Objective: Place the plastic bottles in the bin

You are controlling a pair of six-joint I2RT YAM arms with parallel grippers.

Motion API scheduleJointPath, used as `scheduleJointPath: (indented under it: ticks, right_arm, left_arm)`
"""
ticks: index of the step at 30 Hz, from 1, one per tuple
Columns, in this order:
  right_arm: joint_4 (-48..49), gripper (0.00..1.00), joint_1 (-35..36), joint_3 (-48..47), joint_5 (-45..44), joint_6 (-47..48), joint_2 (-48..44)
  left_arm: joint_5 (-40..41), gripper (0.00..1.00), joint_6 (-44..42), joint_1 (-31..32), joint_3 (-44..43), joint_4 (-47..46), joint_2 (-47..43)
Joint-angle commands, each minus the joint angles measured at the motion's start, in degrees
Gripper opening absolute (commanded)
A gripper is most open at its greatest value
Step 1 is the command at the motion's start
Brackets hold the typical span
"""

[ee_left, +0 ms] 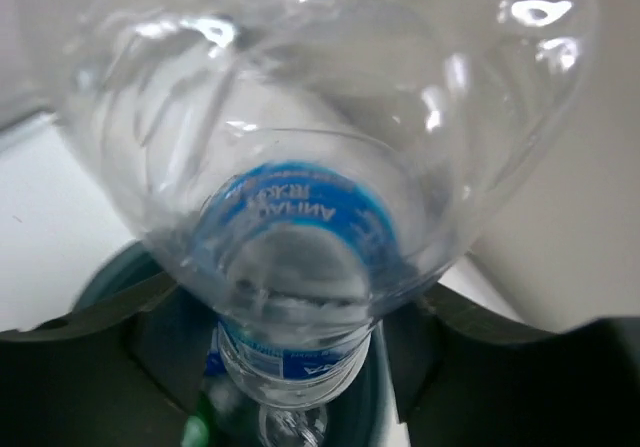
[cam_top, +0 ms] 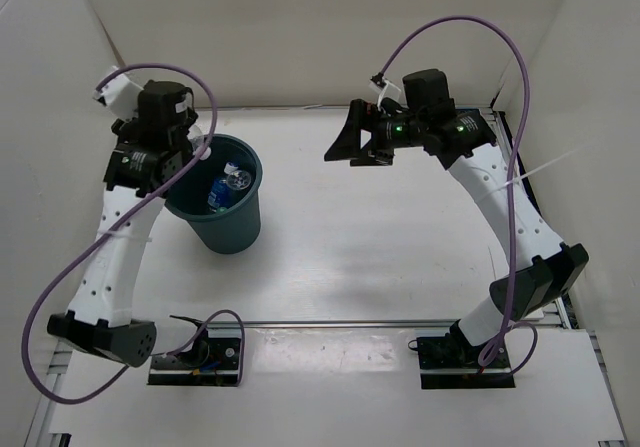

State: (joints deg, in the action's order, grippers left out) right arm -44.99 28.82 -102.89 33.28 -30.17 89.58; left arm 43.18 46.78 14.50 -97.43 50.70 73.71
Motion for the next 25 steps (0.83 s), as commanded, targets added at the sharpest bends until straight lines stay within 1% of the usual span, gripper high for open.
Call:
scheduleJointPath:
  ticks: [1,3,4,5,6,8,9,11,14,15,17,18,20,21,24,25]
  right_arm:
    - [1.22,1.0,-0.69,-1.7,1.35,0.82,-1.07]
    - [1.22,1.0,-1.22,-1.18,1.35,1.35,-1.07]
    - [1.22,1.0,-1.22,-1.17,1.35,1.35,-1.07]
    - [1.22,1.0,-1.74,-1.17,1.35,1.35,-1.07]
    - [1.22,1.0,-1.75,-1.17,1.87,1.35,-1.6]
    - [1.22,1.0,-2.28,-0.64,1.88,1.35,-1.6]
    - [1.22,1.0,-2.28,-0.64,1.36,0.82,-1.6]
    - [0.7,1.0,-2.89,-0.64,1.35,0.82,-1.6]
    - [0.7,1.0,-4.03,-0.64,1.35,-0.23,-1.07]
    - [0.7,1.0,-4.03,-1.17,1.35,-0.24,-0.55]
    - [0.7,1.0,-6.05,-1.17,0.83,-0.93,-0.55]
    - [0.7,1.0,-6.58,-1.69,0.13,-0.94,-0.55]
    - [-0.09,1.0,-8.25,-2.22,-2.94,-2.25,-0.55]
    - [-0.97,1.0,-8.25,-2.23,-4.0,-2.26,-0.55]
    - [-2.72,1.0,-9.66,-3.1,-6.64,-1.74,-0.55]
    - [-3.43,1.0,-10.18,-3.63,-7.95,-1.73,-1.33]
  left_arm:
    - [8.23,0.74,-10.21,1.93,4.06,-5.42,-0.41]
    - [9.37,0.82,-12.49,3.15,5.66,-5.96,-0.41]
    - [12.77,0.88,-13.46,4.12,6.19,-5.96,0.11]
    - [14.11,0.97,-14.17,4.91,6.2,-5.96,0.9]
    - [15.08,1.0,-15.57,6.49,6.2,-5.96,0.91]
    - [16.58,1.0,-16.28,7.73,5.67,-5.96,-0.05]
    - [16.59,1.0,-16.29,7.73,4.63,-5.96,-0.58]
    - [17.2,1.0,-16.9,9.75,1.91,-5.96,-2.77]
    - [16.51,1.0,-18.4,10.81,0.57,-4.74,-5.94]
    - [15.98,1.0,-18.4,10.81,1.44,-2.9,-8.82]
    - [15.19,1.0,-14.89,10.81,4.07,-0.35,-12.43]
    - [14.4,1.0,-14.01,10.81,8.09,0.62,-16.46]
    - [14.39,1.0,-10.33,10.81,11.89,5.01,-20.34]
    - [14.39,1.0,-9.09,10.81,15.22,6.42,-23.93]
    - [13.86,1.0,-6.97,10.81,19.37,9.07,-28.52]
    - [14.56,1.0,-6.45,10.81,22.43,9.07,-30.54]
